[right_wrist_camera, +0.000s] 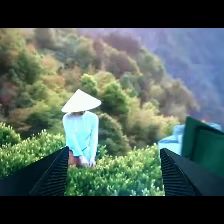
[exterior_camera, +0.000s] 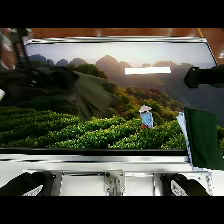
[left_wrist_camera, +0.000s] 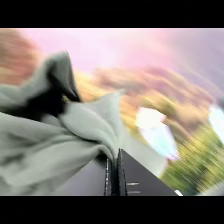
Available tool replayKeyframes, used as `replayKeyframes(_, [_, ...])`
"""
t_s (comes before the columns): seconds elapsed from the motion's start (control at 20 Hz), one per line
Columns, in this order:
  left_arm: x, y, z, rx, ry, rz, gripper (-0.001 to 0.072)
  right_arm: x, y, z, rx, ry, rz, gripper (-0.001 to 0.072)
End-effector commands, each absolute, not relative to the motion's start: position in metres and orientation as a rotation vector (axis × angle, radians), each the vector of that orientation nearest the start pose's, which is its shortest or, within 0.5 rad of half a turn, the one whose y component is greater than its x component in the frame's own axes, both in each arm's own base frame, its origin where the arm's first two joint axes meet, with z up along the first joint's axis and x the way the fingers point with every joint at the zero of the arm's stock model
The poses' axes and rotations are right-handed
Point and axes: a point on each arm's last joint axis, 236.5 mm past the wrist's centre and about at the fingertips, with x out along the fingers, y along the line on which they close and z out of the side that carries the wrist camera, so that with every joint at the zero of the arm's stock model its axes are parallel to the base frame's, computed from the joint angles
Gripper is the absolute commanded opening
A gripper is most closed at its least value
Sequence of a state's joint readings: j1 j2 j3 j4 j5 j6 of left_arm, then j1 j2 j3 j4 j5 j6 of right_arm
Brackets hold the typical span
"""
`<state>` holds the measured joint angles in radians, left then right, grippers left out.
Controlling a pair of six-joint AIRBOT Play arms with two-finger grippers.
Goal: Fold the shirts.
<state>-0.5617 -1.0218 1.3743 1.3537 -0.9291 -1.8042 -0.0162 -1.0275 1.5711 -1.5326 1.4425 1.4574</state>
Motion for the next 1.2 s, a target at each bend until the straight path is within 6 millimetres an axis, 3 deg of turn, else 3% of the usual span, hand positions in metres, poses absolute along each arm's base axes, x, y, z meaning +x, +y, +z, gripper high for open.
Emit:
replayKeyframes(0.0, [0.3,-0.347,0.199,-0.284,0.771,-0.736,0.0035,0.315,-0.007,0.262,-0.107,0.84,0.025,0.0679])
replayKeyframes(0.15, [0.286,-0.399,0.09,-0.27,0.954,-0.714,0.0035,0.293,-0.005,0.246,-0.091,0.944,0.035,0.0679])
replayKeyframes(0.25, [0.278,-0.415,0.028,-0.248,1.089,-0.675,0.0038,0.287,0.003,0.227,-0.075,1.009,0.069,0.0679])
replayKeyframes(0.3, [0.276,-0.419,0.012,-0.264,1.136,-0.666,0.0289,0.287,0.006,0.216,-0.067,1.037,0.084,0.068])
replayKeyframes(0.35, [0.28,-0.419,0.009,-0.287,1.161,-0.656,0.0709,0.287,0.007,0.205,-0.064,1.06,0.087,0.068])
replayKeyframes(0.45, [0.297,-0.393,0.02,-0.269,1.206,-0.624,0.0705,0.295,0.003,0.186,-0.074,1.072,0.076,0.0681])
replayKeyframes(0.65, [0.329,-0.287,0.07,-0.148,1.242,-0.581,0.0704,0.314,-0.031,0.146,-0.116,1.143,-0.006,0.068])
replayKeyframes(0.75, [0.318,-0.231,0.073,-0.123,1.3,-0.535,0.0703,0.316,-0.043,0.113,0.03,1.23,-0.004,0.0679])
replayKeyframes(0.85, [0.289,-0.194,0.049,-0.14,1.392,-0.478,0.0703,0.312,-0.032,0.075,0.275,1.304,0.091,0.0679])
replayKeyframes(0.95, [0.245,-0.188,0.004,-0.245,1.506,-0.459,0.0703,0.299,-0.019,0.04,0.46,1.361,0.167,0.0679])
replayKeyframes(1.05, [0.21,-0.212,-0.04,-0.468,1.582,-0.471,0.0703,0.281,-0.01,0.007,0.512,1.427,0.186,0.0679])
replayKeyframes(1.15, [0.202,-0.235,-0.064,-0.659,1.561,-0.479,0.0703,0.262,-0.001,-0.017,0.533,1.484,0.209,0.0679])
